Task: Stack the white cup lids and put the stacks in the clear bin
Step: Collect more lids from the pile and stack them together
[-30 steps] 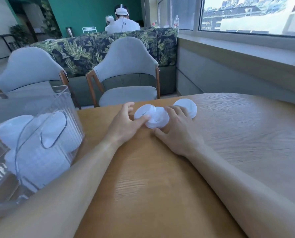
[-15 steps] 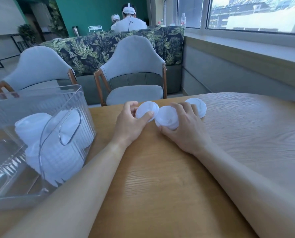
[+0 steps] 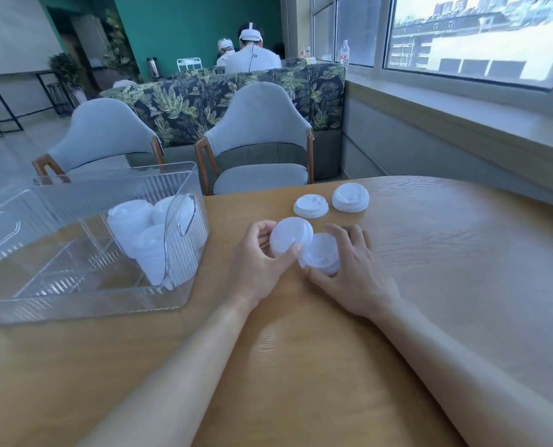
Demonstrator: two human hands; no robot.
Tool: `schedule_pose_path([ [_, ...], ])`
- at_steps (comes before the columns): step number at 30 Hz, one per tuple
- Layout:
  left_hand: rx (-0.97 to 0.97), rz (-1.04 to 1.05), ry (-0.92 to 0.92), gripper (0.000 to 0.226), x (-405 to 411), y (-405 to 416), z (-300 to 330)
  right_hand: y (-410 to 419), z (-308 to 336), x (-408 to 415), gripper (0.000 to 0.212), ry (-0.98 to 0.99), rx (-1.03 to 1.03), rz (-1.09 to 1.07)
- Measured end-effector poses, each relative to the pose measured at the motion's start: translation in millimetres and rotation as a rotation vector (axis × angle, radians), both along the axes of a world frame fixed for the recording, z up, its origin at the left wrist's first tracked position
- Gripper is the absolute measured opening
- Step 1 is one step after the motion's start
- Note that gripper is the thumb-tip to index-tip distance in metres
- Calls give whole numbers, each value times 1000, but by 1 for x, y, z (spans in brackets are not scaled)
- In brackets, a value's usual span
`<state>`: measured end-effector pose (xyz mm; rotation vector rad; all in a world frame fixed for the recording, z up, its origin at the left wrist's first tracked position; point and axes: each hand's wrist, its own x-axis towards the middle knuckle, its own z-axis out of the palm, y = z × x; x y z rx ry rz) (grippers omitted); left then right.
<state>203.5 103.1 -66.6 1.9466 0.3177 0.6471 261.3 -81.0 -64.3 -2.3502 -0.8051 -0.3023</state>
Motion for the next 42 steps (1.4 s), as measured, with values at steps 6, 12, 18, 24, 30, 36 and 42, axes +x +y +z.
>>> schedule_pose_path([
  [6, 43, -49, 31, 67, -36, -23, 2, -24, -2, -43, 90, 60, 5, -21],
  [12, 61, -71, 50, 67, -64, -41, 6, -43, -1, -75, 95, 105, -7, -46],
  [18, 46, -114, 63, 69, -84, -55, 6, -52, -2, -90, 98, 91, -49, -28],
  [24, 84, -144, 67, 73, -90, -58, 4, -67, -1, -94, 105, 187, 63, 118],
  [30, 197, -186, 81, 76, -91, -60, 4, -71, -4, -92, 54, 239, 179, 75],
  [36, 282, -221, 125, 59, -91, -62, 4, -67, -7, -90, 35, 182, 144, 30],
  [42, 353, -221, 162, 55, -88, -60, 1, -66, -13, -87, 30, 117, 111, 33],
])
